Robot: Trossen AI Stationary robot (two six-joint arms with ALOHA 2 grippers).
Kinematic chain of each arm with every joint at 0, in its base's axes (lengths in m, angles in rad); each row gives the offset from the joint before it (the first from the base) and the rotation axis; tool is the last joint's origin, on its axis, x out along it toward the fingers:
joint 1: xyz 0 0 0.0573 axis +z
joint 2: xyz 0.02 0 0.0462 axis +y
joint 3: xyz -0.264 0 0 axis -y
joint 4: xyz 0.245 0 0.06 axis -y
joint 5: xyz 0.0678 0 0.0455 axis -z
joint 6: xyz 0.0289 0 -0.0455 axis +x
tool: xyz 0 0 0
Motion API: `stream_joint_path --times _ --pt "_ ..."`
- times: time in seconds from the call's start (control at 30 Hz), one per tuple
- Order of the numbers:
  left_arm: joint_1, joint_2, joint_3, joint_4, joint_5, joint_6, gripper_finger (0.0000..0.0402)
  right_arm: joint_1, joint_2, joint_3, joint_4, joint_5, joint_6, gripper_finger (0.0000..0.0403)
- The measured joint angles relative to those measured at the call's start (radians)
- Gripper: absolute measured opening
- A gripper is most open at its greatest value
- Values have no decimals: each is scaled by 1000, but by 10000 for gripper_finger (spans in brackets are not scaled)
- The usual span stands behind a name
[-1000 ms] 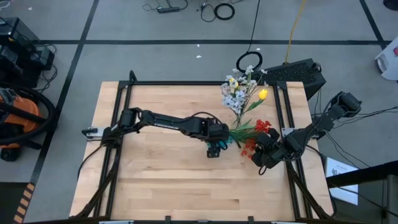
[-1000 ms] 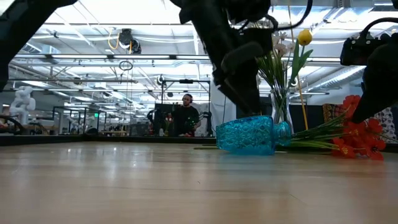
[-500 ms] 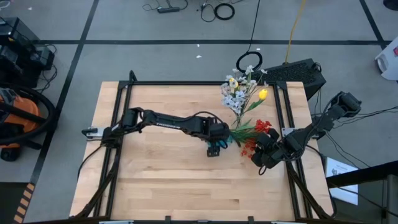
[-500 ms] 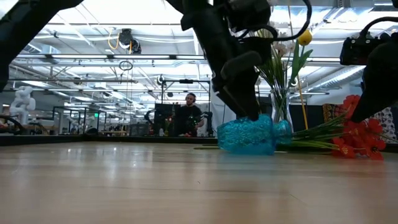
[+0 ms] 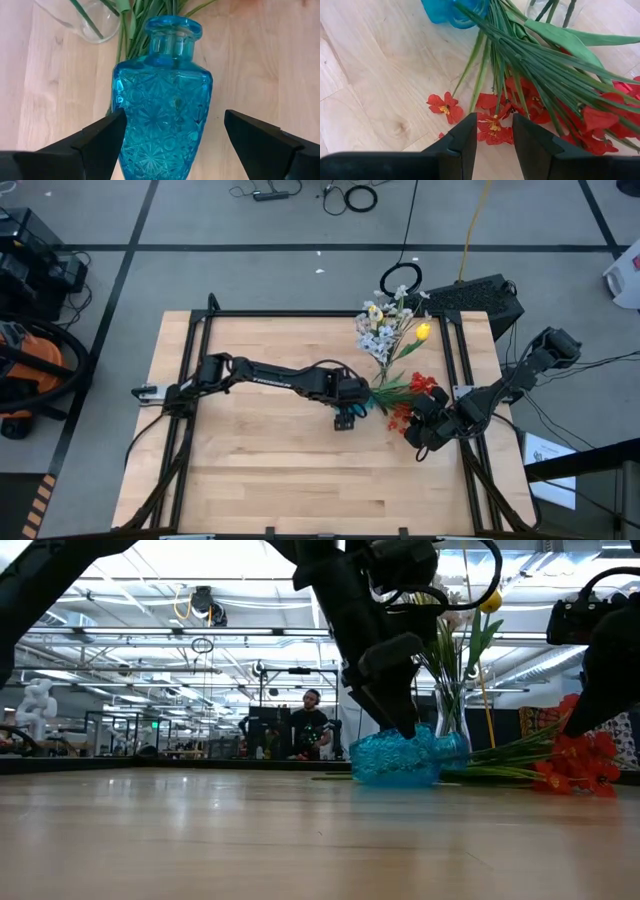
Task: Sort flowers into vase by color
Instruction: Adjust the blue vase on the table
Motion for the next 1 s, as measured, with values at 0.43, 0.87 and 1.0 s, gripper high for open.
stream_joint_path --times 0.43,0.87,1.0 --pt "0 2 25 -40 -53 0 343 0 0 0 -3 0 -18 116" --pt "9 2 25 -56 -46 -13 343 0 0 0 -3 0 -18 116" --pt "33 8 24 -58 15 -62 343 0 0 0 1 0 -18 116"
